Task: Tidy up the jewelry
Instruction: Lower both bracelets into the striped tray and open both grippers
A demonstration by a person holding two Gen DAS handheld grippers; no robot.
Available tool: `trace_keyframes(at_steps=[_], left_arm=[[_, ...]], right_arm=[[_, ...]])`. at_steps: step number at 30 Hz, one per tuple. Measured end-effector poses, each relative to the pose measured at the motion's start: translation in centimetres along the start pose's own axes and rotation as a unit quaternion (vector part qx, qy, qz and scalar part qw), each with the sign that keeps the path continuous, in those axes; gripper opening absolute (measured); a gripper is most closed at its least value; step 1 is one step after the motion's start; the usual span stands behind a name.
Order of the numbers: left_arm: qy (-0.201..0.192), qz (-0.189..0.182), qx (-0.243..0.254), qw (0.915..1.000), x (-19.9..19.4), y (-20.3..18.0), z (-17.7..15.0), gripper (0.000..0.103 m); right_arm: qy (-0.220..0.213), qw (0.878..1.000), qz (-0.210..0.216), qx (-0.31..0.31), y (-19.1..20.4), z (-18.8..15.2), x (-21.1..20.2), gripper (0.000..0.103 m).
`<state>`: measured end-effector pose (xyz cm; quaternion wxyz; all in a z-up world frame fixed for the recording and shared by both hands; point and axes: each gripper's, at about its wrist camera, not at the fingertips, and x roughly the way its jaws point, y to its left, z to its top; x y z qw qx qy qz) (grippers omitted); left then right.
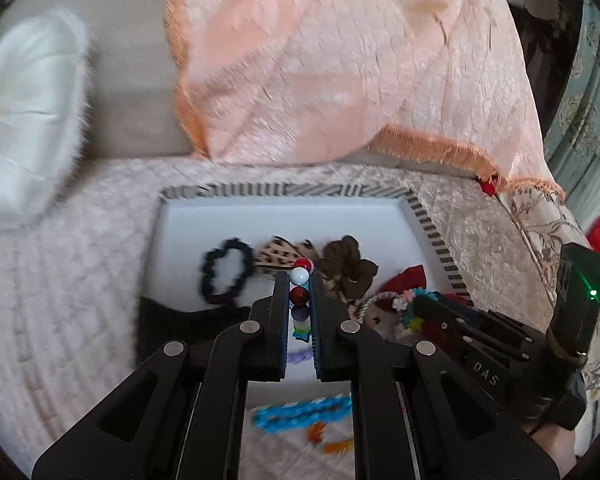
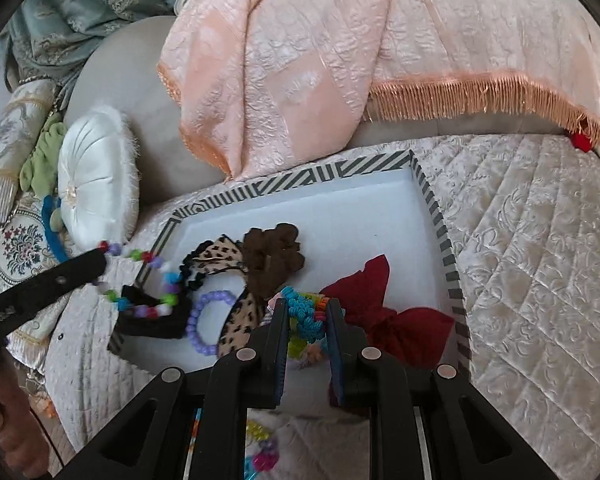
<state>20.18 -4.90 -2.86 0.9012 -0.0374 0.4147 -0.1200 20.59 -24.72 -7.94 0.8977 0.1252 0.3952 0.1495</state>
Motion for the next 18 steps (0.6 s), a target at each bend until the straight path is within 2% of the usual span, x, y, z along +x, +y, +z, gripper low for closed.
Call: trace_keyframes(at_steps=[2,6,10,11,13,14,18], left_arm=[[0.020,0.004,-0.008,0.9998,2.1,0.3,-0.2,0.008],[0.042,0.039,-0.005,0.9983,5.0,1.4,-1.1,0.008],[0.047,0.055,0.003,0.9974,5.0,2.5,-1.8,0.010],[0.046,0.052,0.009,0.9975,4.6,2.7,-1.9,0.014],[0.037,0.060,0.022,0.9973,3.5,2.9,-2.3,0.032],[0.027,0.067,0.027,0.9970,2.7,3.2,-2.6,0.044],[-0.003,0.078,0.037,0.9963,-0.5,4.3,-4.1,0.046]], right_arm=[[0.005,1.000,0.001,0.005,-0.5,0.2,0.6,0.017],[0.024,1.000,0.003,0.013,-1.3,0.1,2.1,0.017],[0.031,0.999,-0.004,0.007,-0.9,0.0,3.0,0.019],[0.031,0.999,-0.007,0.007,-0.8,0.0,3.0,0.022],[0.029,1.000,-0.003,0.011,-0.6,-0.1,2.8,0.043],[0.023,1.000,-0.003,0.009,-0.4,-0.1,2.5,0.043],[0.007,1.000,0.002,-0.004,0.2,-0.3,1.2,0.043]])
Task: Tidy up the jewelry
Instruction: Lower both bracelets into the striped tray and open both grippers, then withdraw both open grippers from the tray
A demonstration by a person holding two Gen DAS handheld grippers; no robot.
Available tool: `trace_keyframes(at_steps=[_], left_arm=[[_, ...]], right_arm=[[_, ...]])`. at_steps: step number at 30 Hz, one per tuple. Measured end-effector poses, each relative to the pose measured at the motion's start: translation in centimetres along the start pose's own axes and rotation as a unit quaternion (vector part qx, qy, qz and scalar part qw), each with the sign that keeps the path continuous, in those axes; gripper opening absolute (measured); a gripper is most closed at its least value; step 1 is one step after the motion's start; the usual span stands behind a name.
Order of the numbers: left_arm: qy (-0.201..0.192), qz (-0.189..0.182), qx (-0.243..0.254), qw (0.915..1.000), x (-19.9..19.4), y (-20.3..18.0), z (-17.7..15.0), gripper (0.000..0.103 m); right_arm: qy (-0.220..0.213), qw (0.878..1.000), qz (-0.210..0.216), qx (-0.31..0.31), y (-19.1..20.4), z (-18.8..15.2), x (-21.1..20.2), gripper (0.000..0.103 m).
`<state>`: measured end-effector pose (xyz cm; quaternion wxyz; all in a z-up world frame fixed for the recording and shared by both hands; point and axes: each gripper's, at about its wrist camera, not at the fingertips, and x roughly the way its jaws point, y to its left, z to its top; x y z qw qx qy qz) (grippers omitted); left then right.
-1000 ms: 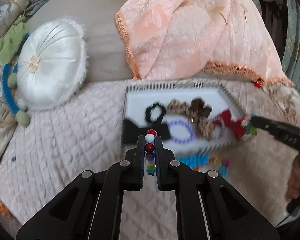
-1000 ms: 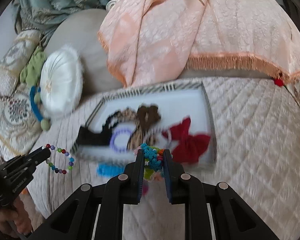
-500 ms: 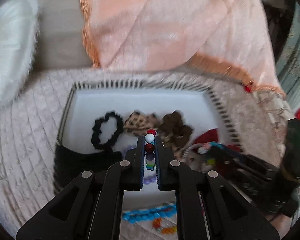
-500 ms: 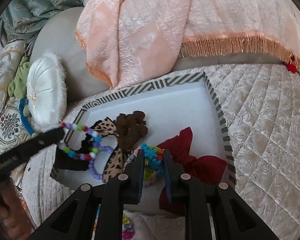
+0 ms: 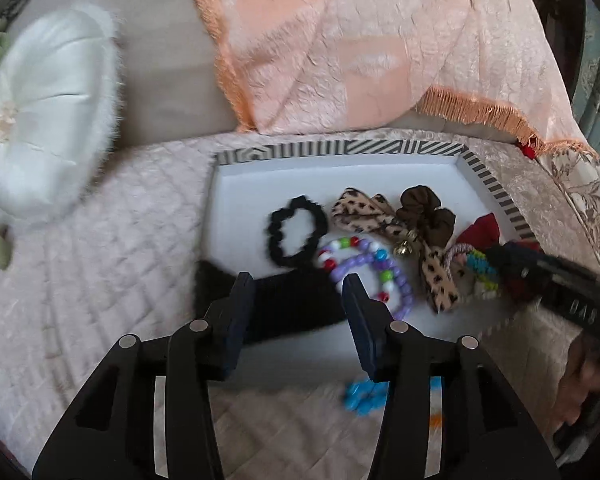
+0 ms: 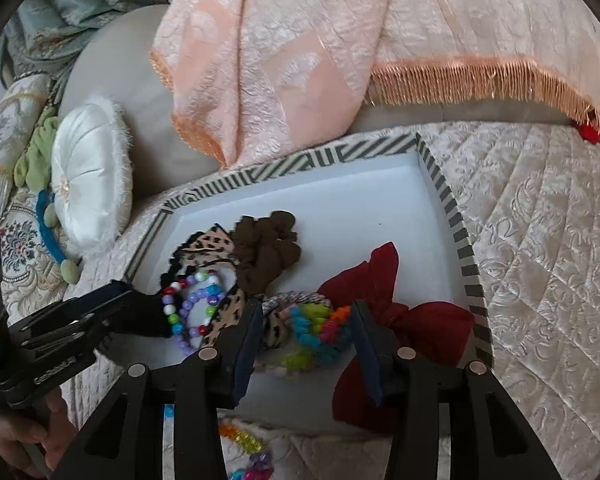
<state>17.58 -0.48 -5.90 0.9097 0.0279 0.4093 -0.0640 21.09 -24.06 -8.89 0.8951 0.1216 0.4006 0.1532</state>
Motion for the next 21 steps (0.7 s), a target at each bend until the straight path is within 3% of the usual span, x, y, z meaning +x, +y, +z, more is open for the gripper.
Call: trace_keyframes(at_steps=[7,11,13,16,21], left_arm=[[0.010,-0.013,-0.030,0.9994,-2.2,1.9,-6.0,0.046],[0.038,-0.031,-0.048,0.9976,-0.8,0.7,-8.4,0.046],[0.043,-0.037,-0.056,0.9968,-0.2,0.2,-8.5,0.046],[0.037,-0.053,-0.074,0.9952,0.4,-0.5,-7.6,0.046],[0.044,-0.041,-0.074,0.9955,2.0,-1.8,-5.9,0.046]], right_arm=[[-0.034,0.999,-0.019,-0.031,1.3,-2.0,-3.9,0.043],[-0.017,0.997,-0.069,-0.030,1.1,-4.3,-5.3,0.043],[-0.001,0.997,-0.079,-0.022,0.6,-6.2,-5.7,0.044],[0.063,0.993,-0.101,-0.010,-0.1,-8.9,-4.8,0.044],[0.055,0.992,-0.101,-0.046,0.1,-9.5,-5.2,0.044]])
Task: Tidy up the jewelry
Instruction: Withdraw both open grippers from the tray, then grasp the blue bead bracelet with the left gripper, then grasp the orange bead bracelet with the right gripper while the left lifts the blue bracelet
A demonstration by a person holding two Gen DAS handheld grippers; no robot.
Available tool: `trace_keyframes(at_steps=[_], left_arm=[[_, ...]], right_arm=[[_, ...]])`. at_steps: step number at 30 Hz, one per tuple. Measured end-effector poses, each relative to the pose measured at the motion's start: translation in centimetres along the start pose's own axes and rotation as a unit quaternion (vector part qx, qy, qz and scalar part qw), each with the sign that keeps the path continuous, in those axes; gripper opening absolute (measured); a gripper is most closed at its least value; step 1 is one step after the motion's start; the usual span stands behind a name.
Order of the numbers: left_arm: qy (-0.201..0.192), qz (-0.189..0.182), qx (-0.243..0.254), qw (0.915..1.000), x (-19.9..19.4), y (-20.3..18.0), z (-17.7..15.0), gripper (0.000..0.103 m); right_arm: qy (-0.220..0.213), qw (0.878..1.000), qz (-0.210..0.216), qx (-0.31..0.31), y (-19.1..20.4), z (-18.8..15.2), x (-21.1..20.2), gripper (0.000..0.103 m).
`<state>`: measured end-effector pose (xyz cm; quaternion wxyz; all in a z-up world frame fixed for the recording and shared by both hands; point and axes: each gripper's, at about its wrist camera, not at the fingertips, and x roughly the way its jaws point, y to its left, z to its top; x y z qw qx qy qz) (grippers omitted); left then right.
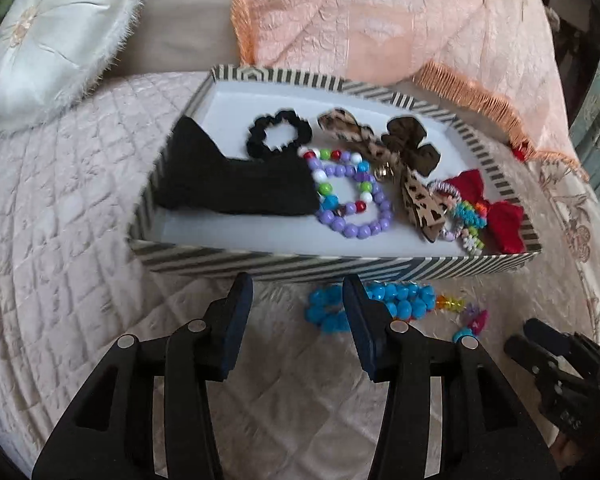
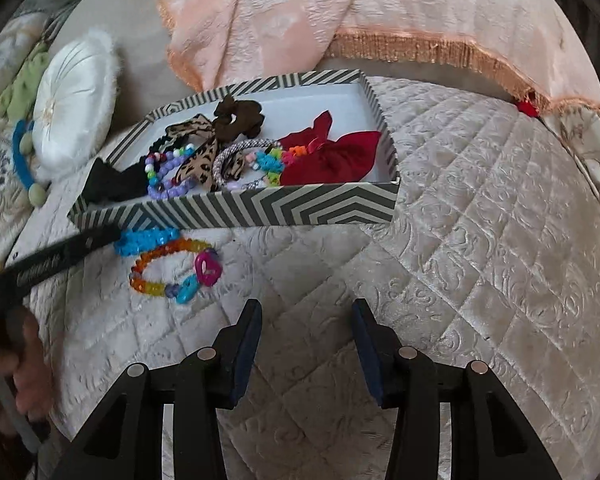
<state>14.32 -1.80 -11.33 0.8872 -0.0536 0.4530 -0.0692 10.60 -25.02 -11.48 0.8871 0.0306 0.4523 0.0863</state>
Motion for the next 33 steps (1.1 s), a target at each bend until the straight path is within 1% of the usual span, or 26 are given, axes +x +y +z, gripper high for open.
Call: trace_keyframes(at_steps=[3,6,7,9,11,12,13,14,15,17,18,20,22,24,25,28,30,32,33], left_arm=[[-0.001,0.019,0.025,0.9995,0.8,-0.8,-0.2,0.046],[0.006,0.028,0.053,0.9982,0.6,-1.2,-1.0,0.046],[0.010,0.031,0.064,0.9974,0.6,-1.2,-1.4,0.046],[0.005,0.038,0.094,0.9949,0.3,-1.5,-2.2,0.047],[0.008,0.035,0.099,0.9945,0.3,-1.5,-2.5,0.047],[0.011,0.033,0.097,0.9946,0.4,-1.4,-2.5,0.045],[0.014,0.030,0.098,0.9946,0.4,-1.4,-2.4,0.043],[0.015,0.028,0.102,0.9943,0.2,-1.4,-2.5,0.033],[0.015,0.021,0.106,0.9940,-0.1,-1.5,-2.7,0.020],[0.012,0.021,0.115,0.9931,-0.9,-1.5,-3.4,0.010],[0.012,0.019,0.114,0.9932,-1.4,-1.3,-4.1,0.010],[0.004,0.015,0.107,0.9942,-2.3,-0.6,-5.4,0.010],[-0.013,0.009,0.099,0.9949,-3.0,0.1,-6.5,0.010],[-0.038,-0.004,0.086,0.9956,-3.4,0.8,-7.7,0.011],[-0.048,-0.003,0.088,0.9950,-3.3,0.8,-7.9,0.011],[-0.075,0.024,0.109,0.9909,-3.0,-0.1,-8.8,0.011],[-0.074,0.029,0.100,0.9918,-2.8,-0.1,-8.8,0.011],[-0.061,0.009,0.072,0.9955,-2.7,0.6,-8.2,0.011],[-0.055,0.000,0.062,0.9965,-2.7,1.0,-8.1,0.011]], right_arm=[[0.001,1.000,0.008,0.006,-0.5,0.0,0.1,0.044],[0.002,1.000,0.011,0.009,-0.8,0.3,0.3,0.044],[0.002,1.000,0.011,0.010,-0.9,0.4,0.3,0.044],[0.003,1.000,0.010,0.010,-0.5,0.3,0.3,0.044],[0.003,1.000,0.009,0.010,-0.3,0.4,0.3,0.045],[0.003,1.000,0.009,0.011,-0.3,0.4,0.3,0.046],[0.004,1.000,0.009,0.010,-0.3,0.4,0.3,0.047],[0.004,1.000,0.009,0.009,-0.2,0.5,0.4,0.048],[0.004,1.000,0.008,0.007,-0.1,0.5,0.4,0.048],[0.000,1.000,0.021,0.006,0.0,0.6,0.3,0.048],[-0.002,0.999,0.036,0.003,0.1,0.6,0.1,0.048],[-0.004,0.999,0.048,-0.004,0.5,0.6,0.0,0.048],[-0.006,0.997,0.069,-0.014,1.2,0.7,0.1,0.048],[-0.011,0.995,0.095,-0.026,2.1,0.9,0.2,0.048],[-0.013,0.994,0.101,-0.030,2.5,1.0,0.3,0.048],[-0.016,0.992,0.120,-0.036,3.4,1.3,1.1,0.048],[-0.015,0.991,0.128,-0.033,3.8,1.6,2.0,0.047],[-0.007,0.992,0.124,-0.036,4.3,1.8,3.0,0.044],[-0.009,0.992,0.121,-0.043,4.7,1.9,3.3,0.040]])
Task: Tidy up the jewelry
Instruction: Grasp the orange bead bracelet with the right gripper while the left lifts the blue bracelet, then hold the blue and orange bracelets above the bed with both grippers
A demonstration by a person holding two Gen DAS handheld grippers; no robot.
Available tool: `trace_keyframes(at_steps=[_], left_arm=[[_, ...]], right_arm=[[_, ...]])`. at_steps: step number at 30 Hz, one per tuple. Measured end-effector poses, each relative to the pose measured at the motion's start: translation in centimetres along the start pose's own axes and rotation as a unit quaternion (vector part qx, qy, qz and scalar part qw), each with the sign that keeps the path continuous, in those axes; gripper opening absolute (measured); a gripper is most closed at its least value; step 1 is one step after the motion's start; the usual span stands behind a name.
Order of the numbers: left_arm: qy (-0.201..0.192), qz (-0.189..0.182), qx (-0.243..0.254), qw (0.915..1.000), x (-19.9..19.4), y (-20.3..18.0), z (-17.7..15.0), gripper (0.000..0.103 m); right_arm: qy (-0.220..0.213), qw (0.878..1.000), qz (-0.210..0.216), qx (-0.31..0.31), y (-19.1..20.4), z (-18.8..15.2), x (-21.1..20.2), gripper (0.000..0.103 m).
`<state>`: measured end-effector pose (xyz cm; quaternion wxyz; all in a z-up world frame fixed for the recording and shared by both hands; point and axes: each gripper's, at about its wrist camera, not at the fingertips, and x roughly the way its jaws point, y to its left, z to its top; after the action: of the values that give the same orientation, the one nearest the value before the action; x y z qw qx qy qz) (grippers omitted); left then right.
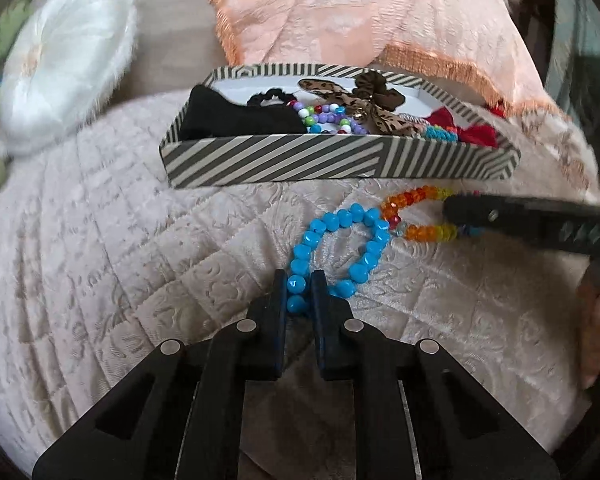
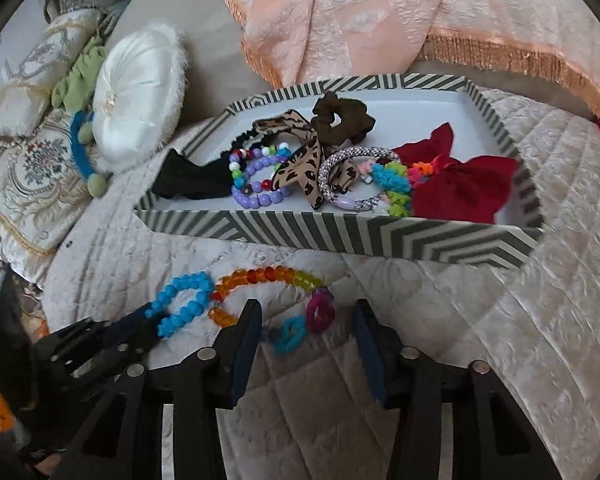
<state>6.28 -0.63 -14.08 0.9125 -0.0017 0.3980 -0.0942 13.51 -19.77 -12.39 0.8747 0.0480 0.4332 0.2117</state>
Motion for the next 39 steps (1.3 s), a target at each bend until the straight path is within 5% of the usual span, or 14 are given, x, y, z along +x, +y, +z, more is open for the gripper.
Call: trace_keyframes(at_steps=[10,26,39], left_arm=[[0.044,-0.033,-0.042,0.9976,-0.2,1.0,1.0,0.009],[0.002,0.005,-0.030,0.9995,-8.7,-0.4,2.6,0.007],[-0.013,0.036,-0.021,0.9991,-10.1,-2.1,3.5,0.007]], right_arm=[[0.014,0.999,-0.041,-0.028,0.4,-0.1,-0.1,0.008],[-0.076,0.997,-0.008,-0.005,1.5,-1.7,-10.8,0.008],[-0.093,0.995,-0.031,-0.004,2.4,-2.2,-12.1,0.008]])
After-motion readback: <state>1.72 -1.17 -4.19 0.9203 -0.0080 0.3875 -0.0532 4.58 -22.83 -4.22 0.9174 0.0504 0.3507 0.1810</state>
